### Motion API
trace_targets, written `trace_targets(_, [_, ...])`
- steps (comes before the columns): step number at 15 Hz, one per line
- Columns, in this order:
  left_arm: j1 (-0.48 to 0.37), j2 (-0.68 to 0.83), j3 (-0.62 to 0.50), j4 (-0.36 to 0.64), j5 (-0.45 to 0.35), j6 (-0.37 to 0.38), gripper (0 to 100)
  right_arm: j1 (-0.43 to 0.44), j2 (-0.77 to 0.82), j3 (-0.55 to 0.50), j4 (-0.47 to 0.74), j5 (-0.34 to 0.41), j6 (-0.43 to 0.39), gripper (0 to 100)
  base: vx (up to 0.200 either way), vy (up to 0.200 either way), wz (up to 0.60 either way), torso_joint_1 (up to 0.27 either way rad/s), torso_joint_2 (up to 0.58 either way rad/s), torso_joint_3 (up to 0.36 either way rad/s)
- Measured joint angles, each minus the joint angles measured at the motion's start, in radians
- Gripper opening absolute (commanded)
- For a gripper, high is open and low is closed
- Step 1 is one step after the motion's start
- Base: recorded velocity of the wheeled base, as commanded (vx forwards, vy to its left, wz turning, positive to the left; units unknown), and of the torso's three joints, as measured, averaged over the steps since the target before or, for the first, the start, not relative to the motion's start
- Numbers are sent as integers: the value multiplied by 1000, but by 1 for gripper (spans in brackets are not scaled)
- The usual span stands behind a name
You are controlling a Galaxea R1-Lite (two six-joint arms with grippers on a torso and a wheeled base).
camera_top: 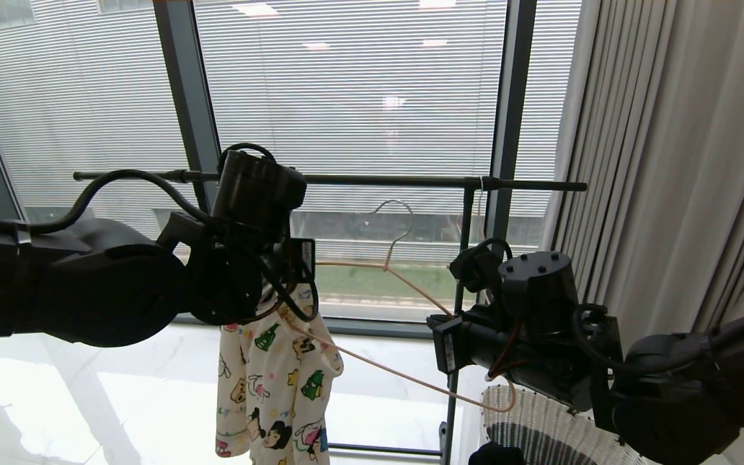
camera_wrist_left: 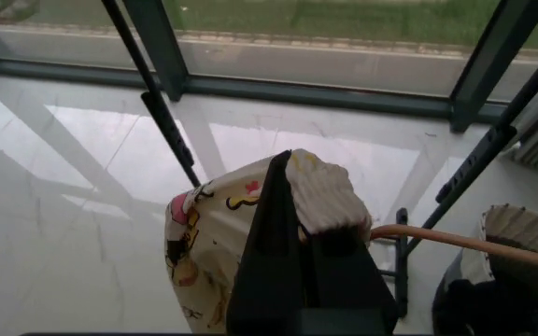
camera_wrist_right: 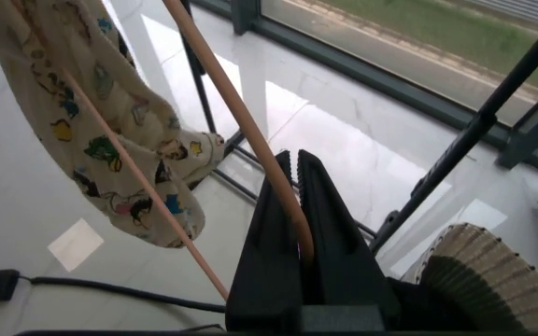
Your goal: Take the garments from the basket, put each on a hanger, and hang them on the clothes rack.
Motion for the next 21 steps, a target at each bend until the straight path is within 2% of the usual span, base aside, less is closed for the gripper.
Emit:
trace_targets(6, [-88,-3,-55,0,-5,-84,0,22,50,-65,0,0,7,0,0,0,0,0,0,0])
trace_targets(14, [-179,-11,-77,0,-7,-134,0,38,87,-116,-1,-1,16,0,0,0,0,0,0,0])
trace_targets(16, [-196,-20,-75,4,-9,-137,0,37,91,-120,0,-33,36,0,0,0,0,0,0,0])
trace_targets(17, [-199,-27,-71,16,-22,-138,0,36,92,-121,0,-46,42,0,0,0,0,0,0,0])
trace_targets(20, [-199,-83,-39,33,-173,-132,0,25,93,-121,-1,-51,43,0,0,0,0,0,0,0])
trace_targets(21, [-190,-103,-26,34,-188,-112,0,24,93,-121,-1,-52,43,0,0,0,0,0,0,0])
